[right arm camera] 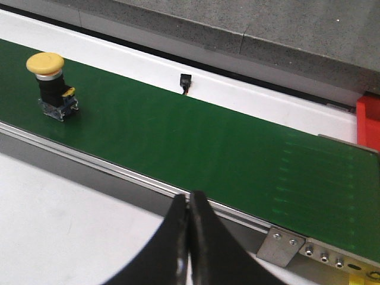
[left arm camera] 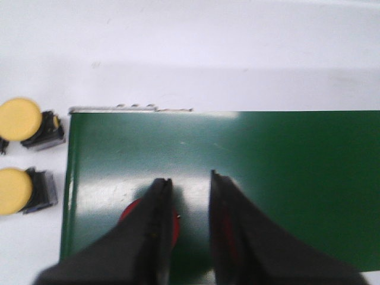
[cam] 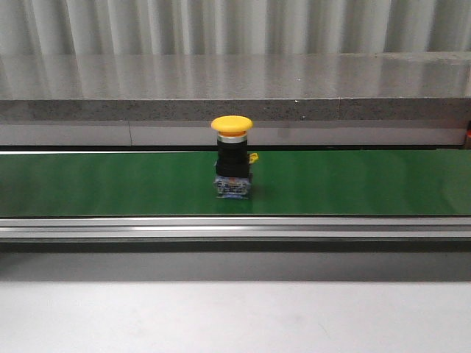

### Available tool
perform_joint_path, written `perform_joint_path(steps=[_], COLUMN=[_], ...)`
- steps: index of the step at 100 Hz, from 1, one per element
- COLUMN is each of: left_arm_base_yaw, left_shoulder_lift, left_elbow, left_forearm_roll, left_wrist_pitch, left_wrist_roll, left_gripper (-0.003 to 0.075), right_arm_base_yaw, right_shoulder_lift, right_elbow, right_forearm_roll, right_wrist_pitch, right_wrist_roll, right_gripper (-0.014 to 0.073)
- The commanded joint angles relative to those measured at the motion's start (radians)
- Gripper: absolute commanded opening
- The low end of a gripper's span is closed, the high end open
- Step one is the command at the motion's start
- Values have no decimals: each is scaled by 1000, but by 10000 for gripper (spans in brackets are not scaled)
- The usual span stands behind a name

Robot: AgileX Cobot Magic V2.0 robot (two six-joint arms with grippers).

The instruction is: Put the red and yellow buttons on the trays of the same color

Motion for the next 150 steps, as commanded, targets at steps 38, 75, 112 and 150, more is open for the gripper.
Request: perform_joint_path(steps=[38,75,112,150], left_arm_base_yaw=[-187,-187,-187,-187], left_shoulder_lift=[-397,-638,-707,-707], left_elbow=[349,569,590,590], left_forearm_roll=[-8,-11,-7,-7], left_wrist_pitch=[-231,-276,-279,-279], left_wrist_roll=[63,63,63,63], left_gripper=[-20,-20,-20,-20], right_arm_base_yaw=[-1,12,92,182], right_shoulder_lift=[119,499,945,1271], right_elbow=[-82,-363,-740,-971], right_forearm_roll=[6,7,28,28], right_wrist_pitch=[-40,65,332,504], right_wrist_roll=[11,68,68,35], right_gripper=[-67,-58,573,581])
